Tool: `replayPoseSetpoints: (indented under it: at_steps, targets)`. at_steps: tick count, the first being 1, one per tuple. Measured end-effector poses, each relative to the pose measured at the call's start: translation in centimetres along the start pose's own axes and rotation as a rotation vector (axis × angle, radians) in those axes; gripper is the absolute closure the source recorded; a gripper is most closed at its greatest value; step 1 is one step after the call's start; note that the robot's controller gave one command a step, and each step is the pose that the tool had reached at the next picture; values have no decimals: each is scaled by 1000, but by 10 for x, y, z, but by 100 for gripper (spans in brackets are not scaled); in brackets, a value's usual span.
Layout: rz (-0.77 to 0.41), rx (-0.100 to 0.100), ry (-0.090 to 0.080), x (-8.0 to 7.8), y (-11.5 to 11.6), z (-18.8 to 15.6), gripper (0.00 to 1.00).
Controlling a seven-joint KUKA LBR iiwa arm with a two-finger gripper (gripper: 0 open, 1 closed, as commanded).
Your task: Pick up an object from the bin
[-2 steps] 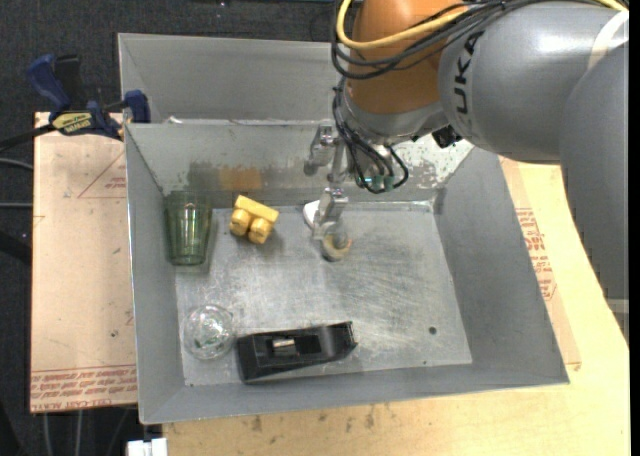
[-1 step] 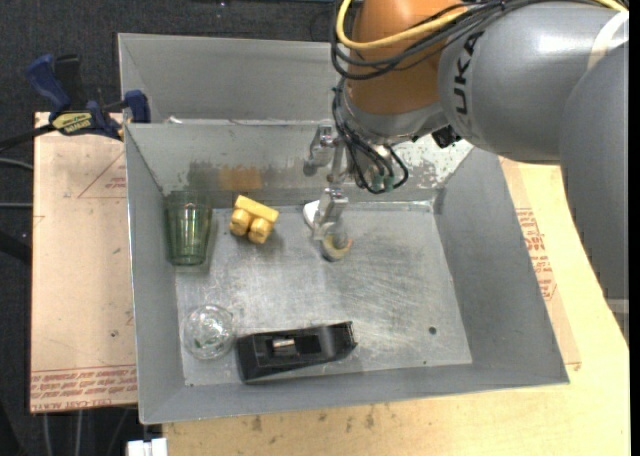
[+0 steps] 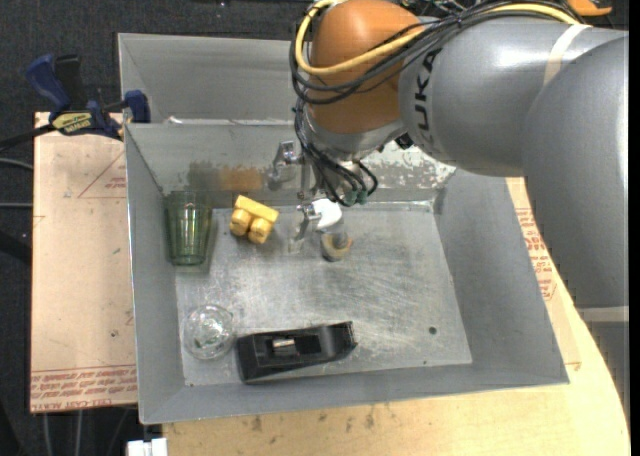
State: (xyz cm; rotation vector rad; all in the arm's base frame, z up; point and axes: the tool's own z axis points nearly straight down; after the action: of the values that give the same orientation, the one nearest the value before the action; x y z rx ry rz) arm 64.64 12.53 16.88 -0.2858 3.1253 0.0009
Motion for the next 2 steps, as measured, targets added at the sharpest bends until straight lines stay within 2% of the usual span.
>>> replayPoseSetpoints:
  at_steps: [1, 2]
  targets:
    - [141, -2, 0, -7, 9, 40, 0]
    - [76, 0, -13, -3, 43, 89, 100]
